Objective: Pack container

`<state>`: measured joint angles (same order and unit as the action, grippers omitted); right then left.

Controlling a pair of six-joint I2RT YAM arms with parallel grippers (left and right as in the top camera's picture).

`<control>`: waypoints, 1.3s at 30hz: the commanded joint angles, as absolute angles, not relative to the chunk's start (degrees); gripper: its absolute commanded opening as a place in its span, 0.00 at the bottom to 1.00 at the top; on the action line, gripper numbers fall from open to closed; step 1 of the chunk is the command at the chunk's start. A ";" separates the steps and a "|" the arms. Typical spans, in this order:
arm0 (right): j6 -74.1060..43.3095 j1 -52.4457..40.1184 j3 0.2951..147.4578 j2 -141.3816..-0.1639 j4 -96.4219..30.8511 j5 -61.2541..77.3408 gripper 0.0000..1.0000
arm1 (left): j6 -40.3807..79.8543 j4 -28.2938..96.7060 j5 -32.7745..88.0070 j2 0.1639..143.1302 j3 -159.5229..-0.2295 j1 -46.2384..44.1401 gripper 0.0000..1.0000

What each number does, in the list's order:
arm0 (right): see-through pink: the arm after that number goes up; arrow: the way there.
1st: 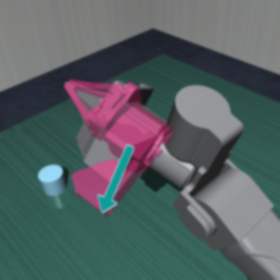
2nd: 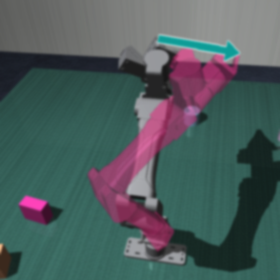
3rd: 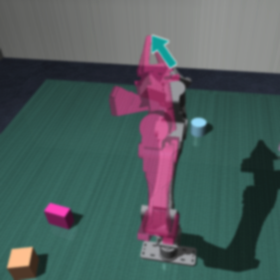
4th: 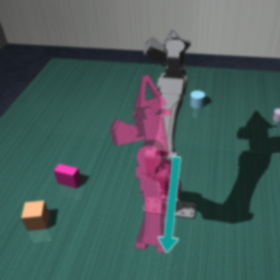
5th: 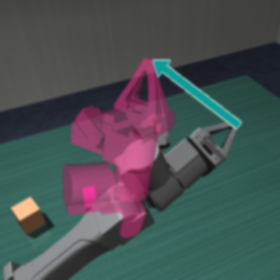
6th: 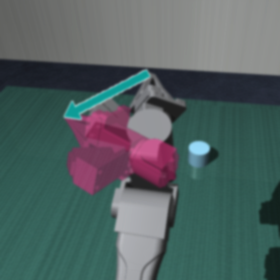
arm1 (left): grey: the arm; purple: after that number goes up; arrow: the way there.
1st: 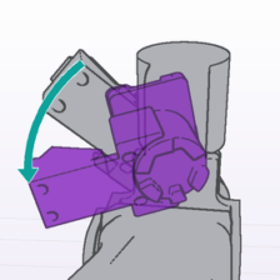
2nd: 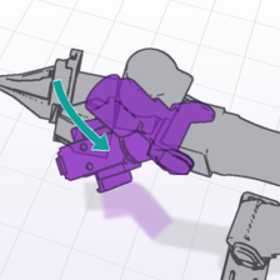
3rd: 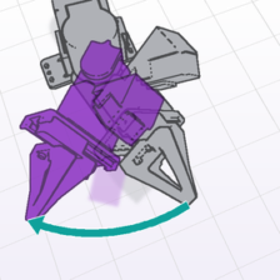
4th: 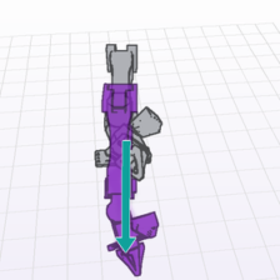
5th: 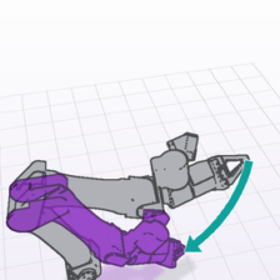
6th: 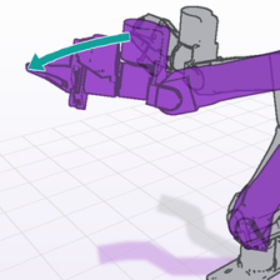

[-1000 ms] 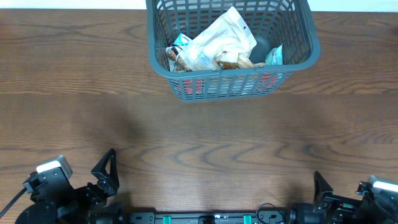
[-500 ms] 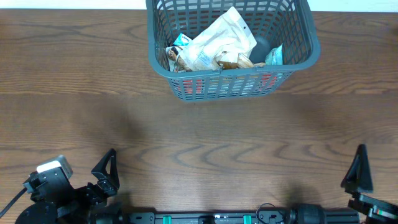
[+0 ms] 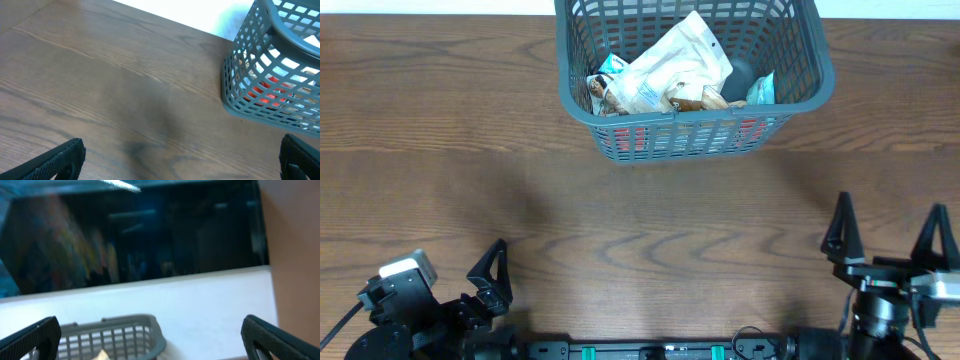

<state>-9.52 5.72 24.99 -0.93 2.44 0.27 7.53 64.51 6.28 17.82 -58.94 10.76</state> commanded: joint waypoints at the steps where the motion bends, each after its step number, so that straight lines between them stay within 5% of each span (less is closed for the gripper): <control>1: -10.94 5.69 19.20 -0.34 7.46 4.10 0.99 | 7.81 64.66 7.07 17.39 -59.02 10.81 0.99; 8: -10.94 5.58 7.40 -0.34 17.50 7.38 0.99 | 7.81 64.66 7.07 17.39 -59.02 10.81 0.99; 39: -10.90 4.73 0.30 -0.34 14.33 7.55 0.99 | 7.81 64.66 7.07 17.39 -59.02 10.81 0.99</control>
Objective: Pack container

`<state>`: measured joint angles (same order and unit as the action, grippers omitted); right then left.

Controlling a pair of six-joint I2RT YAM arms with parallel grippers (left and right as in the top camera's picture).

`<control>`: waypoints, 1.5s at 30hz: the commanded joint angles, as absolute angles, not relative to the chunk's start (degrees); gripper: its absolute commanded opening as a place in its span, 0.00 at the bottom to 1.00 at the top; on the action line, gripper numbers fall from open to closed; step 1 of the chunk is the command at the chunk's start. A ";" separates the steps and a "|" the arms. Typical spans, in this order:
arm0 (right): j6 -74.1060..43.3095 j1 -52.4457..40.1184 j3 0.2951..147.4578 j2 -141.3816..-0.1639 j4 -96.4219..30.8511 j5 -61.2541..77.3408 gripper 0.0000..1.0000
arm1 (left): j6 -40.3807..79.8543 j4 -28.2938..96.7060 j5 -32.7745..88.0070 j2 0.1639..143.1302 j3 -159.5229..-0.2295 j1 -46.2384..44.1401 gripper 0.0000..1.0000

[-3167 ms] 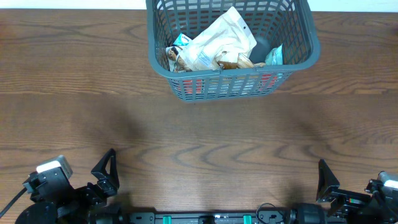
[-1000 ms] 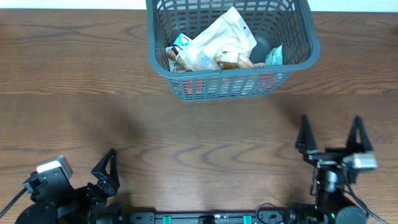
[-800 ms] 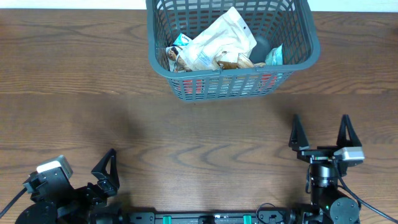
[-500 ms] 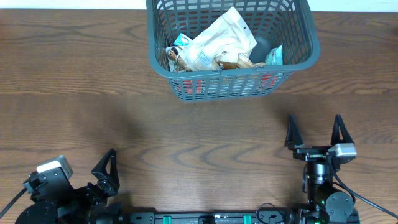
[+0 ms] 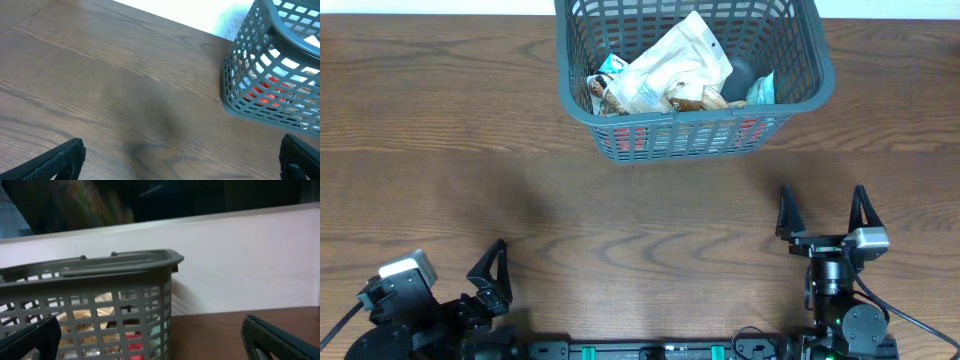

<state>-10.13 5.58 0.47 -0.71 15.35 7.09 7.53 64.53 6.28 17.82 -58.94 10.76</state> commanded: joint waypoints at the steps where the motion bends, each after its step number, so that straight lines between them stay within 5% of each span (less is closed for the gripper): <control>1: -10.90 4.73 0.30 -0.34 13.37 7.55 0.99 | 7.81 64.66 7.07 17.39 -59.02 10.81 0.98; 10: -10.87 4.73 0.32 -0.49 -3.53 7.29 0.99 | 7.81 64.66 7.07 17.39 -59.02 10.81 0.99; 25: -10.87 4.73 0.32 -0.86 -3.57 7.33 0.99 | 7.42 62.72 6.04 17.39 -58.67 10.81 0.99; 45: -10.87 4.73 0.32 -0.86 -3.57 7.31 0.99 | 7.79 19.14 6.66 1.30 -24.12 4.86 0.99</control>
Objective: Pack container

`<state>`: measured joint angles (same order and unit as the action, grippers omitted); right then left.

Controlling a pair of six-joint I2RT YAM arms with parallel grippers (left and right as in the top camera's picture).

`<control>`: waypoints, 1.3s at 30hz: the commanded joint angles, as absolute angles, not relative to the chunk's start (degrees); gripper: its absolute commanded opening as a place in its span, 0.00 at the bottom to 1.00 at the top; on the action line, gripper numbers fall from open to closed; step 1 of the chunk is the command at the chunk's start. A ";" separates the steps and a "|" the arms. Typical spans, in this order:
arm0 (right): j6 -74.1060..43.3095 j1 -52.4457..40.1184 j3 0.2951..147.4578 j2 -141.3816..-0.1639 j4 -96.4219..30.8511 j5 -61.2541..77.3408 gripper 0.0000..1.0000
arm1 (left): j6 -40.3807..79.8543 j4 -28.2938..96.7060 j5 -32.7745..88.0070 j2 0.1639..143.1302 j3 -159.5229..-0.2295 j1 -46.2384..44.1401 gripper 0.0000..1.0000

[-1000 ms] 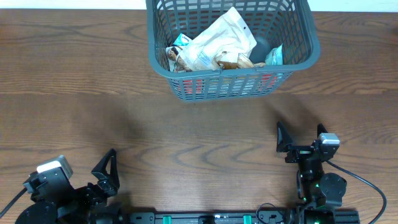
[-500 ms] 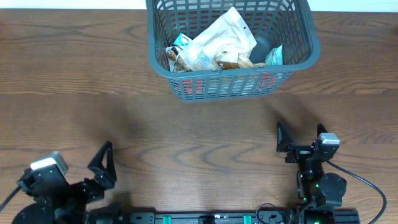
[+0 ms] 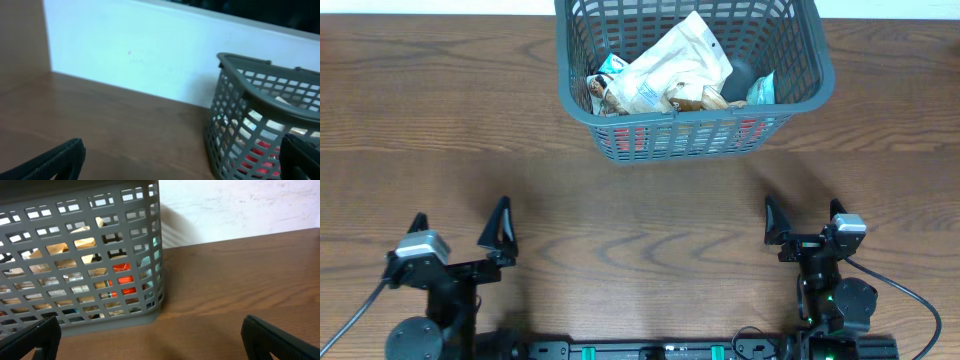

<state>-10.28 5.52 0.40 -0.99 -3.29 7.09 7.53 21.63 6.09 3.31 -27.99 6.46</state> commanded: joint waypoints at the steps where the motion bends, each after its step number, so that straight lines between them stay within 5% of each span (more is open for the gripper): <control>1: -10.87 4.73 0.32 -0.86 -3.57 7.31 0.99 | 7.79 18.09 6.66 0.93 -22.76 4.14 0.99; 12: -10.87 4.73 0.32 -0.86 -3.57 7.33 0.99 | 6.59 8.29 4.91 0.47 -11.75 -3.20 0.99; 39: -10.87 4.73 0.32 -0.86 -3.57 7.31 0.99 | 4.12 3.99 3.38 0.12 -0.43 -3.29 0.99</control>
